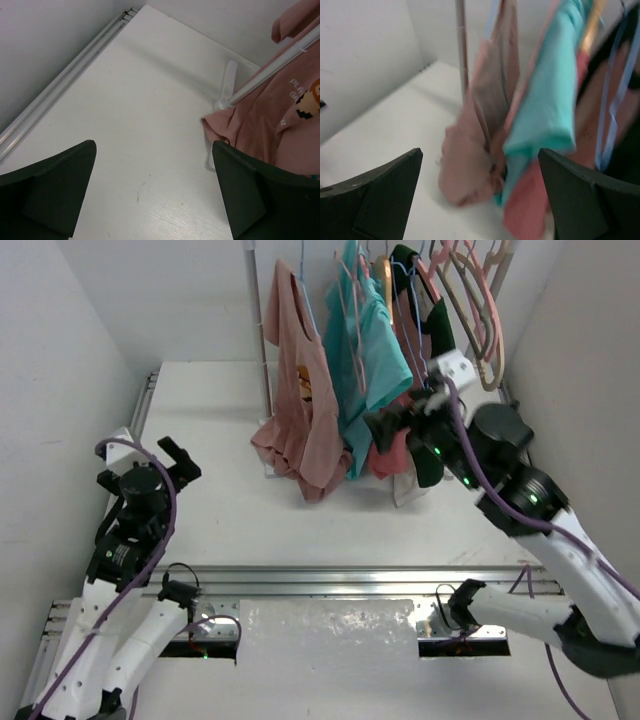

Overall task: Place the t-shirt on the hanger
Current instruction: Reset both arms

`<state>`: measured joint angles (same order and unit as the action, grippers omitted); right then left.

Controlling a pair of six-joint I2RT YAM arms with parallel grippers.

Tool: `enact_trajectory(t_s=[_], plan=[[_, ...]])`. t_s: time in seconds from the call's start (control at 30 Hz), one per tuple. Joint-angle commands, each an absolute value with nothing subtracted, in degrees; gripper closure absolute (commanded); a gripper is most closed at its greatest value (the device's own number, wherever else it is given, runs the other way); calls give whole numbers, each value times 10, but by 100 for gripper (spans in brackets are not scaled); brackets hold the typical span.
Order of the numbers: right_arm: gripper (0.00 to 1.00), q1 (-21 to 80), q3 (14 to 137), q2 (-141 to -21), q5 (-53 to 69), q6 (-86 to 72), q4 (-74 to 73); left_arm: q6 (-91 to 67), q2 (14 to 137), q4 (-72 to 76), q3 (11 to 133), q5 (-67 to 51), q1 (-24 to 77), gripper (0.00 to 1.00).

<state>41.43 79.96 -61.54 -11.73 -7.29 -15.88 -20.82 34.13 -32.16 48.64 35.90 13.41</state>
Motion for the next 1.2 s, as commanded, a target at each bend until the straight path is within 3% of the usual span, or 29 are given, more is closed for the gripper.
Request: enact_trajectory(t_s=[0.0, 0.17, 0.37, 0.63, 1.17], plan=[[1, 415, 747, -538, -175, -116, -310, -227, 320, -330, 501, 372, 127, 0], [1, 414, 606, -426, -344, -183, -445, -220, 299, -303, 448, 350, 127, 0], [1, 415, 513, -343, -411, -217, -491, -230, 301, -314, 434, 362, 127, 0], [1, 415, 419, -265, -411, -216, -442, -233, 258, -316, 427, 367, 127, 0], [1, 415, 413, -233, -429, -249, -469, -220, 236, -308, 422, 345, 127, 0]])
